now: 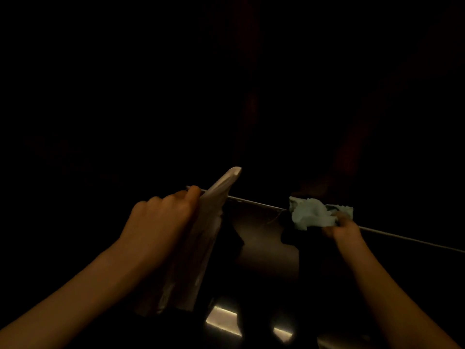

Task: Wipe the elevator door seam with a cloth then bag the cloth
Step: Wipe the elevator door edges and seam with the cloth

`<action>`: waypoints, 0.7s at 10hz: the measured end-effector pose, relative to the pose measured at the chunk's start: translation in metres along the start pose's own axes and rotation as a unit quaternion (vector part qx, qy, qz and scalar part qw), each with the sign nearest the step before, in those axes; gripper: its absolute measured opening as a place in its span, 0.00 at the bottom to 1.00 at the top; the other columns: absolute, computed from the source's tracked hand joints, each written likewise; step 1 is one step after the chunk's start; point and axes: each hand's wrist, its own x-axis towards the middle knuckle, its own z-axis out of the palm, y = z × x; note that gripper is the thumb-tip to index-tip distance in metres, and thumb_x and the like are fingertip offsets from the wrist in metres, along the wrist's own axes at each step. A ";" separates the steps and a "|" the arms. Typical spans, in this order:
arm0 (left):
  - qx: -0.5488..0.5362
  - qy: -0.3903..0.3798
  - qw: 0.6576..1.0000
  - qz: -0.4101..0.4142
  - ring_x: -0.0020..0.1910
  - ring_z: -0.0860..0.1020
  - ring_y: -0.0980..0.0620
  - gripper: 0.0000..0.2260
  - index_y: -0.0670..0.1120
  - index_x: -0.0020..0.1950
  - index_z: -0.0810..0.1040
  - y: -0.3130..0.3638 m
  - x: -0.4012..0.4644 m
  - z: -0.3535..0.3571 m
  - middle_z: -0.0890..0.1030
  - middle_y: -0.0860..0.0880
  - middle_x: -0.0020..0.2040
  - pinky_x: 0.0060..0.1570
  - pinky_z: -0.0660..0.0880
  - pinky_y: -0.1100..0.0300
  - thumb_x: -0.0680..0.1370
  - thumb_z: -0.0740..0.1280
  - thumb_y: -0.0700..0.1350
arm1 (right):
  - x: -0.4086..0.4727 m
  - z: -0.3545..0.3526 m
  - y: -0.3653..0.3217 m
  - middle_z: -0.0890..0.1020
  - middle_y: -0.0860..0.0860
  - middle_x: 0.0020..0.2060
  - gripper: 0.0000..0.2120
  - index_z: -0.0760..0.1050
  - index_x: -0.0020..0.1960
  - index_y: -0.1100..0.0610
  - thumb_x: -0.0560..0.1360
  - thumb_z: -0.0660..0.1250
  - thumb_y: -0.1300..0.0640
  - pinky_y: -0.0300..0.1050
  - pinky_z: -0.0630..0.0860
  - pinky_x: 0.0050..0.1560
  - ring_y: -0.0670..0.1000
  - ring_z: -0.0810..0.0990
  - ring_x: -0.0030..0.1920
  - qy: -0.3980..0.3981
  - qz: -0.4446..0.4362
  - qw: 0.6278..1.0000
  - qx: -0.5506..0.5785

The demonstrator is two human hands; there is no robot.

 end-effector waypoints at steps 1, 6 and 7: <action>0.038 0.023 0.999 0.015 0.24 0.79 0.41 0.25 0.39 0.54 0.79 0.000 -0.007 -0.001 0.82 0.40 0.38 0.19 0.72 0.56 0.59 0.80 0.38 | -0.017 -0.008 0.002 0.78 0.53 0.42 0.12 0.73 0.58 0.66 0.75 0.61 0.71 0.58 0.74 0.58 0.46 0.76 0.39 -0.102 -0.033 0.983 -0.148; 0.017 0.083 0.996 0.011 0.54 0.76 0.43 0.11 0.49 0.64 0.67 0.063 0.035 -0.004 0.76 0.45 0.55 0.42 0.69 0.55 0.82 0.56 0.46 | 0.002 -0.044 -0.036 0.76 0.57 0.60 0.09 0.71 0.45 0.61 0.81 0.55 0.62 0.46 0.69 0.59 0.50 0.72 0.36 0.040 0.001 0.998 0.042; -0.009 0.090 0.995 0.041 0.49 0.76 0.45 0.09 0.49 0.59 0.71 0.070 0.039 -0.008 0.75 0.46 0.50 0.39 0.66 0.57 0.82 0.55 0.47 | -0.012 -0.031 -0.026 0.73 0.56 0.39 0.12 0.73 0.50 0.62 0.82 0.52 0.59 0.47 0.65 0.65 0.52 0.71 0.36 0.003 -0.007 0.996 0.090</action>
